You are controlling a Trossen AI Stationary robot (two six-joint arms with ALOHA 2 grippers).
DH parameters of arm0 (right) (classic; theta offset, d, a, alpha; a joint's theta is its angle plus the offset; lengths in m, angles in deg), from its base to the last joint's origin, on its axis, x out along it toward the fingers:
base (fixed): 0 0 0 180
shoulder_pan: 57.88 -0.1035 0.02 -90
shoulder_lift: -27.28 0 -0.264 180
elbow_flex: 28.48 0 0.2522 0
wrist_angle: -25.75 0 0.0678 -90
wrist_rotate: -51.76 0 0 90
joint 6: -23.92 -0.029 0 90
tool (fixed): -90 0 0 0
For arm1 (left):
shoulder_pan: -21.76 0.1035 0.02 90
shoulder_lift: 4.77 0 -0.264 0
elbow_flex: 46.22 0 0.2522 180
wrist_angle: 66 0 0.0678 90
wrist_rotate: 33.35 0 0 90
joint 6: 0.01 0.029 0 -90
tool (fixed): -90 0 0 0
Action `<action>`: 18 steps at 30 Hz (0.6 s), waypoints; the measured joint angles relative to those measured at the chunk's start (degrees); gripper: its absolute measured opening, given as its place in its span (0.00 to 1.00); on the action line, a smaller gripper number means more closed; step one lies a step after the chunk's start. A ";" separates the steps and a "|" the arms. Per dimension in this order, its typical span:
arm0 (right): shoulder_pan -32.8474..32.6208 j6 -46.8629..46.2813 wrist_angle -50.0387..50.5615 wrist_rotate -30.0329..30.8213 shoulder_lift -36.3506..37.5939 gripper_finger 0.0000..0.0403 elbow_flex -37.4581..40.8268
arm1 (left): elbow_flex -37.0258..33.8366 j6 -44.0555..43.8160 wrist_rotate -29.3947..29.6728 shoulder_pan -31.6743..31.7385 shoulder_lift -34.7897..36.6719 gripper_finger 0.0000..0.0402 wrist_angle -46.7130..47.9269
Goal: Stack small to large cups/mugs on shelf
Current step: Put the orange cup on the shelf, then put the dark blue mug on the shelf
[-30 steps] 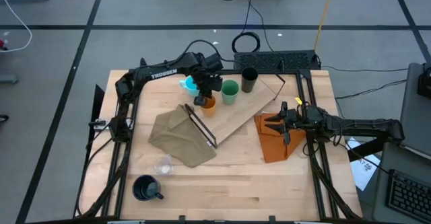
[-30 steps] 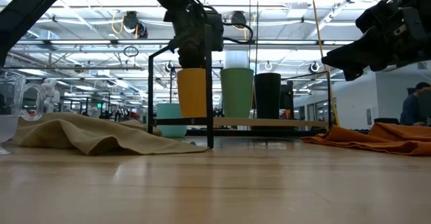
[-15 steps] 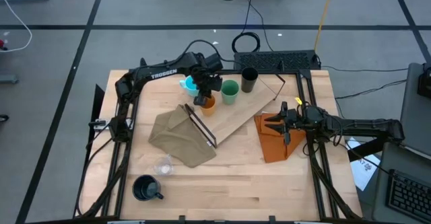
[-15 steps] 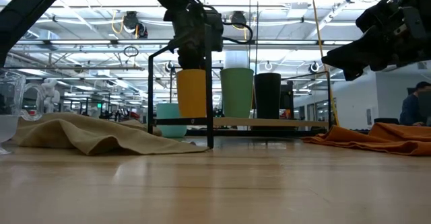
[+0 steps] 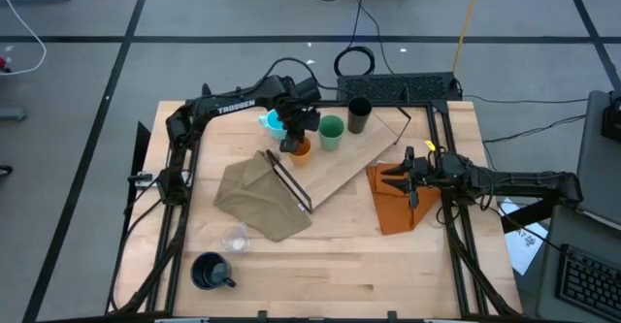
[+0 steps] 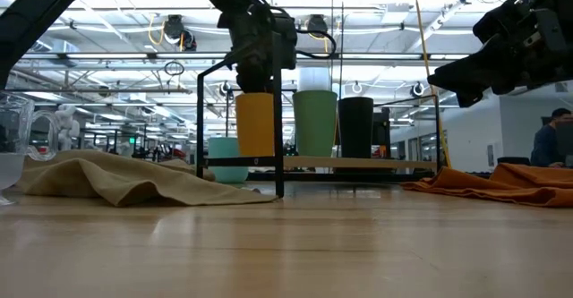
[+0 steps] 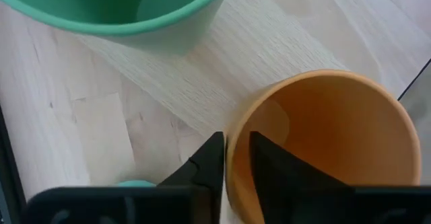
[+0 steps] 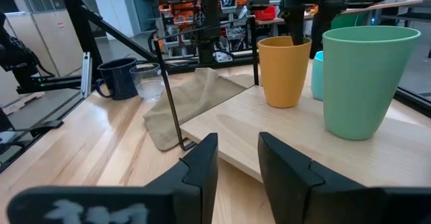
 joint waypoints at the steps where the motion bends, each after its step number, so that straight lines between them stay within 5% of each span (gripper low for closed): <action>1: -0.01 0.01 0.00 0.00 0.00 0.24 0.00 | 0.00 -0.23 0.05 0.00 0.00 0.21 -0.05; 18: 0.00 0.13 0.02 0.00 0.00 0.24 0.01 | 1.43 -2.61 3.03 -0.49 0.48 0.43 2.56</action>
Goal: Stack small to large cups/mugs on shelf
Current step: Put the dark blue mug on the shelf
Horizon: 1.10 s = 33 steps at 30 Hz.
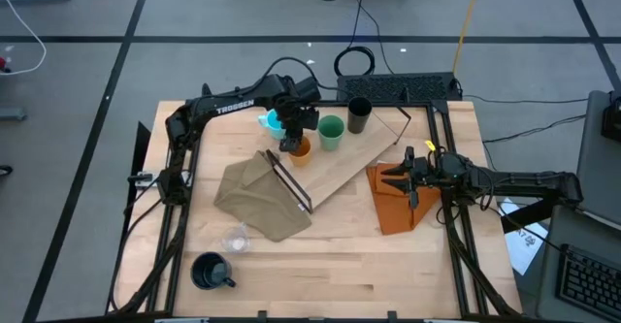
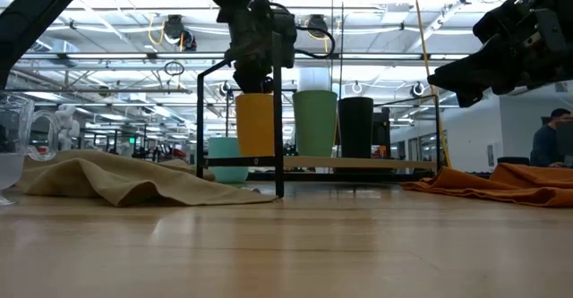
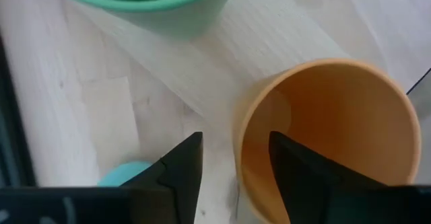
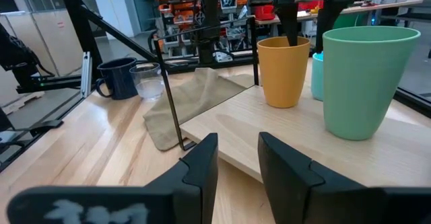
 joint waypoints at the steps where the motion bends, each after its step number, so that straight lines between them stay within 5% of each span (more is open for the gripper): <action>1: 0.00 0.00 0.00 0.00 0.02 0.24 0.00 | 0.69 -0.01 0.03 -0.10 0.00 0.43 0.81; 13: -0.01 -0.04 0.04 0.00 0.01 0.24 -0.02 | 9.73 -0.16 0.34 -2.32 -0.02 0.42 6.21; 23: 0.00 -0.13 0.04 0.00 0.00 0.24 -0.02 | 23.59 -2.37 7.51 -3.15 0.97 0.42 13.12; 33: -0.02 -0.15 -0.47 0.00 0.04 0.24 -0.01 | 27.55 -7.10 8.65 -6.03 13.98 0.42 11.70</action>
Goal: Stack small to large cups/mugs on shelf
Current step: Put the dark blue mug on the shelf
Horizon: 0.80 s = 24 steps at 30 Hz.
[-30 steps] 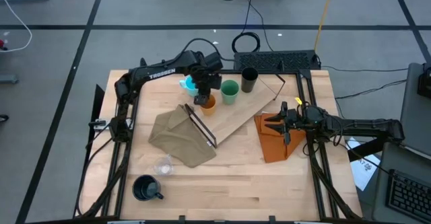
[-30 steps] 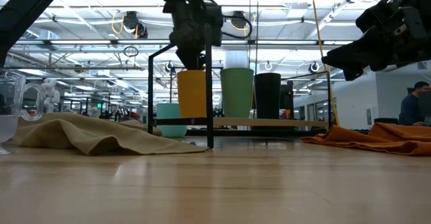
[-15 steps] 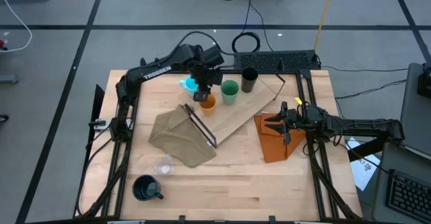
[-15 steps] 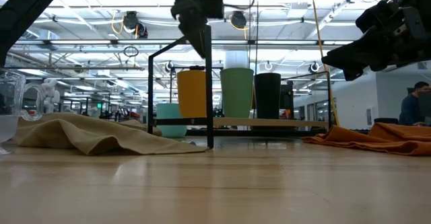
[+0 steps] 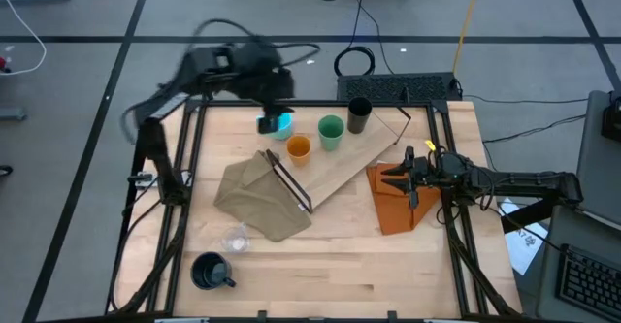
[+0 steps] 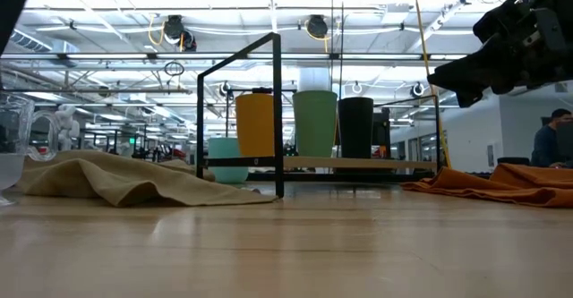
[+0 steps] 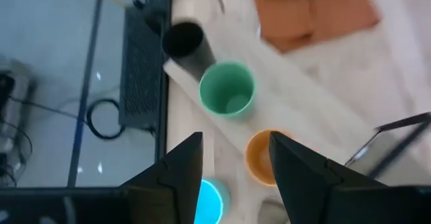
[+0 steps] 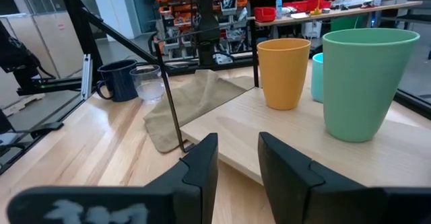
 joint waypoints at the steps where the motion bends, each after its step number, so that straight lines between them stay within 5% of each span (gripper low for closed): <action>1: 0.02 0.00 -0.29 0.00 -0.01 0.24 0.00 | 0.00 -0.81 -0.09 -0.51 1.75 0.42 0.37; 8: 0.01 0.00 -2.34 0.00 0.01 0.24 -0.01 | 0.00 -6.18 2.59 -6.27 13.65 0.42 4.94; 13: 0.01 -0.02 -2.88 0.00 0.01 0.24 -0.01 | -0.49 -14.14 11.57 -12.47 20.77 0.42 9.99; 18: 0.02 -0.02 -3.07 0.00 0.01 0.24 0.01 | -6.44 -18.80 17.94 -19.22 29.66 0.42 9.59; 24: 0.00 -1.19 -4.30 0.00 0.01 0.24 -0.01 | -21.68 -27.76 26.55 -23.15 42.77 0.42 9.51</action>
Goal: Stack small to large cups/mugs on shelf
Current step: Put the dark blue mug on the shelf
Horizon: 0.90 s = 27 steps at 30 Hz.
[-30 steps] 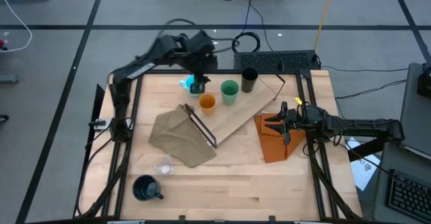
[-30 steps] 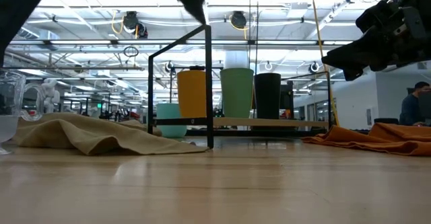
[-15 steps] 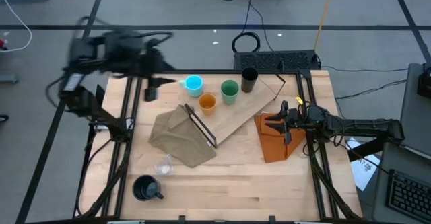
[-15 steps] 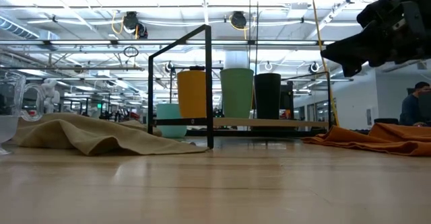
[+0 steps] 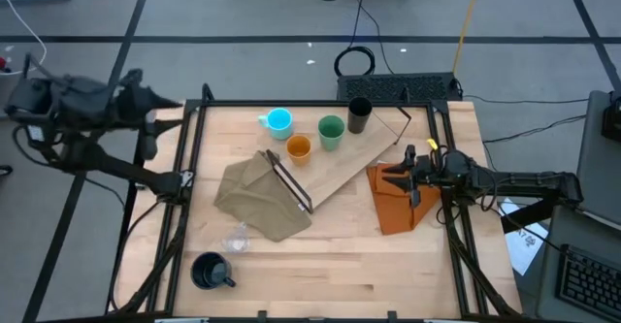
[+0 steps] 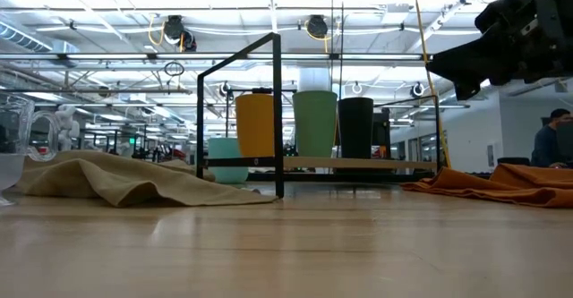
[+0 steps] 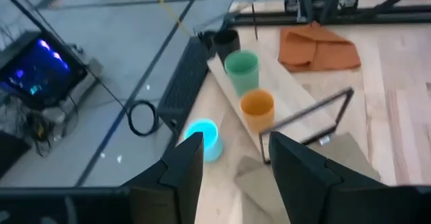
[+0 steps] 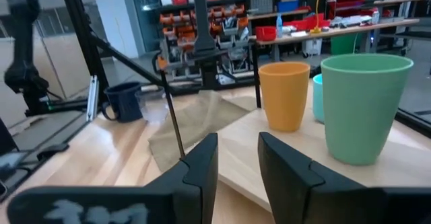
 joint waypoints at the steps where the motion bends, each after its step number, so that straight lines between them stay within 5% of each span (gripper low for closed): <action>1: 0.02 -0.28 -0.36 0.00 0.00 0.24 0.02 | -3.34 -1.05 0.16 -0.39 2.27 0.42 -0.73; 19: 0.02 -1.07 -2.19 0.00 0.00 0.24 0.02 | -57.72 -8.79 -4.92 -1.78 42.95 0.42 -26.50; 27: 0.01 -3.80 -4.08 0.00 -0.02 0.24 0.01 | -70.64 -8.74 -13.35 -1.76 51.58 0.42 -39.67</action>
